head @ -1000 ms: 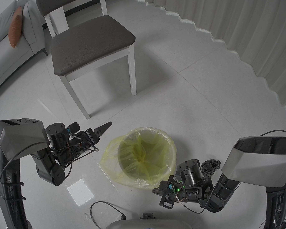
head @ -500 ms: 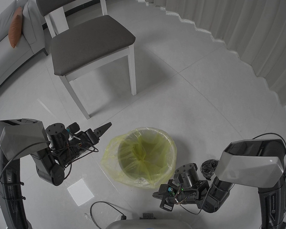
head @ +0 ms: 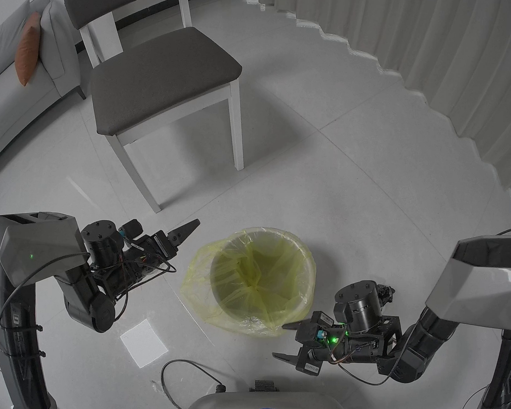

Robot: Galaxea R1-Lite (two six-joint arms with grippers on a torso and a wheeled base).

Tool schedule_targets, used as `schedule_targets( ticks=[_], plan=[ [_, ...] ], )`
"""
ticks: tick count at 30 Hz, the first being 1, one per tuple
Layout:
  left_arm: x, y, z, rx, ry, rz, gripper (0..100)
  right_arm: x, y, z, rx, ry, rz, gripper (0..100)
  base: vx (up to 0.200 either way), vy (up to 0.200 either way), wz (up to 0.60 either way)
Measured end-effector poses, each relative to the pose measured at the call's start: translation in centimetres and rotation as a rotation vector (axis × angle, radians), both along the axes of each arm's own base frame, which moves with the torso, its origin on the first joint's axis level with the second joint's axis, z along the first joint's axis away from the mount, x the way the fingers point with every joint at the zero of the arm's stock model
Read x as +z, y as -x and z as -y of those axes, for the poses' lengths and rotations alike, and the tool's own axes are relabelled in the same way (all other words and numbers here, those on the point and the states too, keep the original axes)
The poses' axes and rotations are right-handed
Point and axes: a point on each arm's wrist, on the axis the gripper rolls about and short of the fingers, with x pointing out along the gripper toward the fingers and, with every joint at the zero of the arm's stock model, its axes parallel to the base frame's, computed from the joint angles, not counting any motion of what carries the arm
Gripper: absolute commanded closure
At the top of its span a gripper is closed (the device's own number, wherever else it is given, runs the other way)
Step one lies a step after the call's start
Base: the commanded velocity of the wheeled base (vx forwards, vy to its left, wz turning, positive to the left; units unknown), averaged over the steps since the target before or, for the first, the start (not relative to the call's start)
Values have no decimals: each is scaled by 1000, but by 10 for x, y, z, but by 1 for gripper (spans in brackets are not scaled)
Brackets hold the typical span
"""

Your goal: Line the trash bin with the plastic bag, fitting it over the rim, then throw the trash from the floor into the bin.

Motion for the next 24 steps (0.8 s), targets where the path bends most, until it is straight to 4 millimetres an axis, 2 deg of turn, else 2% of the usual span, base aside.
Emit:
schedule_targets(
  ticks=[4, 7, 19, 24],
  plan=[
    [4, 2, 1, -3, 1, 9, 0, 10, -3, -1, 5, -17, 41, 0, 0, 0, 0],
    [5, 2, 1, -4, 1, 12, 0, 10, -6, -3, 7, -20, 49, 0, 0, 0, 0],
    [6, 4, -1, 2, -9, 15, 0, -22, -28, -24, 18, 2, 35, 0, 0, 0, 0],
    [5, 4, -1, 1, -32, 27, 0, -34, -34, -27, 13, 14, 20, 0, 0, 0, 0]
  ],
)
